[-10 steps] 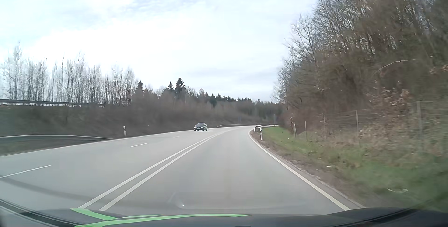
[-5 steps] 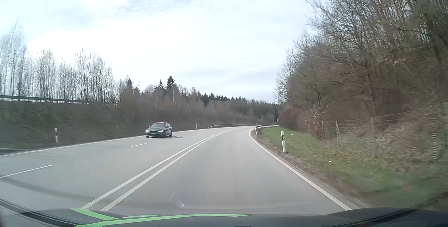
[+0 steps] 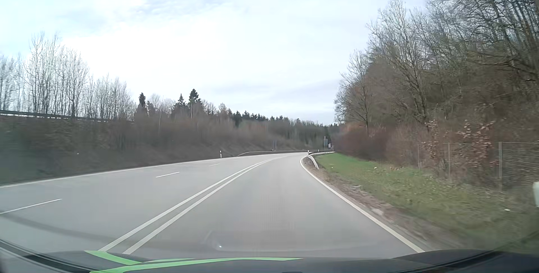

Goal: Follow the waypoints while adhering to traffic rules and regulations

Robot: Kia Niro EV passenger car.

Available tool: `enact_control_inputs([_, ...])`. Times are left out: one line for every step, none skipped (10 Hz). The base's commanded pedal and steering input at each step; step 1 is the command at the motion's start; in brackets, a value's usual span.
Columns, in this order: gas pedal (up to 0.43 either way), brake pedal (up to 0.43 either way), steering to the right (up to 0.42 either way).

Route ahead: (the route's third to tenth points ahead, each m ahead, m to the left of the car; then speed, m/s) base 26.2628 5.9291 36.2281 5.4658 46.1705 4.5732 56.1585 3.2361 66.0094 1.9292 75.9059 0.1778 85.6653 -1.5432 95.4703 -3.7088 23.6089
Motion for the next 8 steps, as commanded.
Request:
enact_control_inputs([0.138, 0.0, 0.013])
enact_control_inputs([0.138, 0.0, 0.013])
enact_control_inputs([0.138, 0.0, 0.013])
enact_control_inputs([0.138, 0.0, 0.013])
enact_control_inputs([0.138, 0.0, 0.013])
enact_control_inputs([0.138, 0.0, 0.013])
enact_control_inputs([0.138, 0.0, 0.013])
enact_control_inputs([0.138, 0.0, 0.012])
